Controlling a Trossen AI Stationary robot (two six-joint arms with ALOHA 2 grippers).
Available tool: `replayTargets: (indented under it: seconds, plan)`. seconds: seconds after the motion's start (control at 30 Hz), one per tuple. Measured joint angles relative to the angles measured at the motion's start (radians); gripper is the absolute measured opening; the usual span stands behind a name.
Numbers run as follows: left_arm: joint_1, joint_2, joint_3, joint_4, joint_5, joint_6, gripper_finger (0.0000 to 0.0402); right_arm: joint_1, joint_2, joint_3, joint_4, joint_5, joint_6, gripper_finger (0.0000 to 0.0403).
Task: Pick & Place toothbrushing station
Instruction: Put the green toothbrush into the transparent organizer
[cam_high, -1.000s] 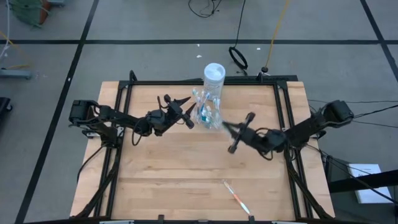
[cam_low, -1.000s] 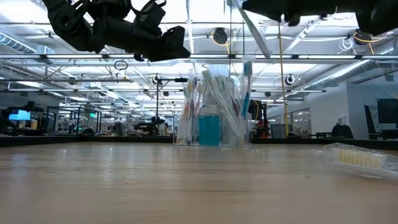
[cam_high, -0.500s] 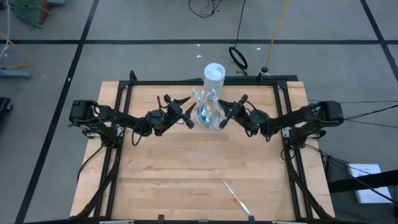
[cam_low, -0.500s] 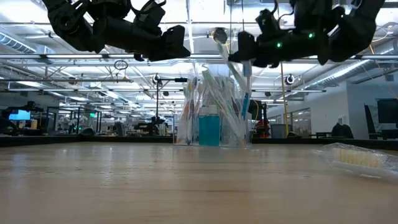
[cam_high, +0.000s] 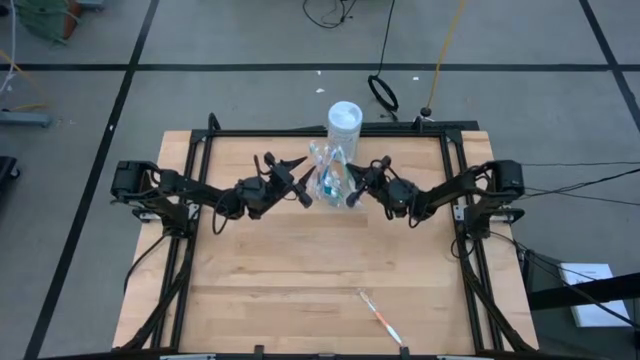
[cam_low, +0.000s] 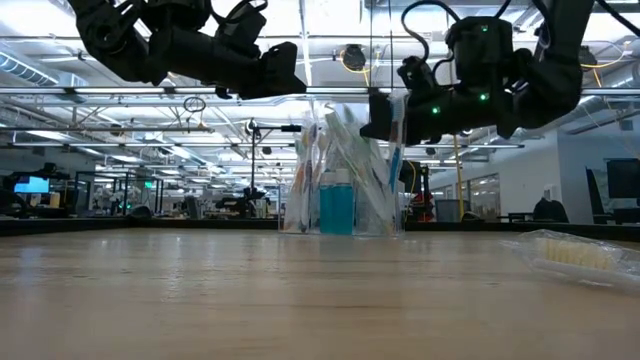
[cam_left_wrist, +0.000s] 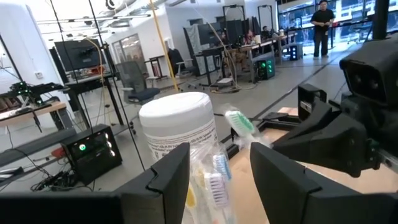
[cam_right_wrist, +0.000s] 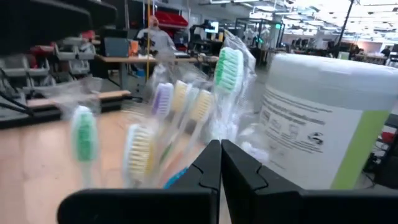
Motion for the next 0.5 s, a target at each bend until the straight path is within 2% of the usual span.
replayTargets:
  seconds: [0.1,0.33,0.5]
  plan:
    - [-0.008,0.0,0.0,-0.006,0.0,0.0,0.0175,0.019,0.017,0.0,0.017,0.015,-0.002,0.0]
    - [-0.02,0.0,0.0,-0.005,0.0,0.003,0.0175,0.12,0.013,0.0,0.001,0.229,-0.028,0.0]
    - [-0.025,0.0,0.0,-0.005,0.0,-0.022,0.0175,0.171,0.013,0.0,-0.031,0.318,-0.062,0.0]
